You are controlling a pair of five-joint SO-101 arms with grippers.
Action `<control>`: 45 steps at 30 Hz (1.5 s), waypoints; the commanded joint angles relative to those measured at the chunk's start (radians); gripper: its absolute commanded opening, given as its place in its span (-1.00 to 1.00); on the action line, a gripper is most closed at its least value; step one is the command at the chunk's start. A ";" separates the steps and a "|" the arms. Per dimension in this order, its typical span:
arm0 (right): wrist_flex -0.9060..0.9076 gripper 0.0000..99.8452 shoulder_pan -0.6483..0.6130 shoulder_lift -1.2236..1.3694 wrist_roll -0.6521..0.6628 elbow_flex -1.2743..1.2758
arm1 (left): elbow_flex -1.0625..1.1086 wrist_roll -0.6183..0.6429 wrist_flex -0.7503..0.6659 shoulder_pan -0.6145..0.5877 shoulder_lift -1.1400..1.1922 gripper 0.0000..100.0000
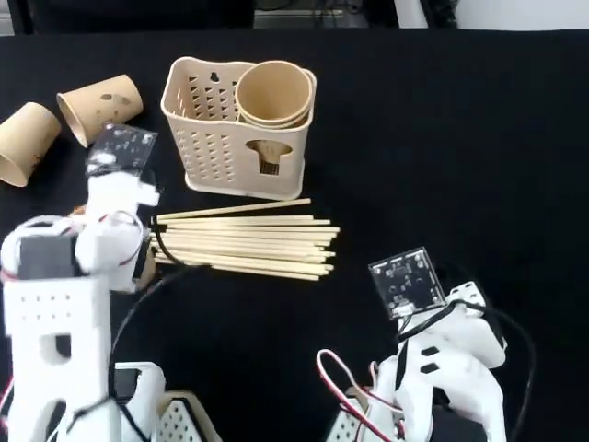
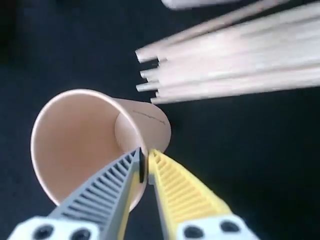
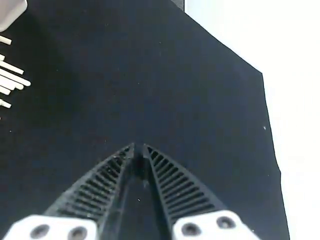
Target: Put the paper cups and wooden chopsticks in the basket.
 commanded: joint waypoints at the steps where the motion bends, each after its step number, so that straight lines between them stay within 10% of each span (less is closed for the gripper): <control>1: 0.003 -0.97 0.014 -0.030 0.000 0.001 | -0.035 -0.012 -0.020 0.019 0.106 -0.94; 16: 0.005 -0.97 0.014 -0.030 0.006 0.001 | 0.114 0.040 -0.158 0.038 0.060 -0.64; 28: 0.020 -0.97 0.020 0.033 0.008 -0.038 | -0.054 0.121 0.064 0.018 -0.456 -0.64; 36: 0.015 -0.97 0.008 0.174 0.000 -0.051 | 0.219 -0.069 -0.038 -0.105 -0.313 -0.51; 45: 0.018 -0.97 -0.031 0.177 -0.002 -0.045 | 0.329 0.000 -0.192 0.056 -0.236 -0.50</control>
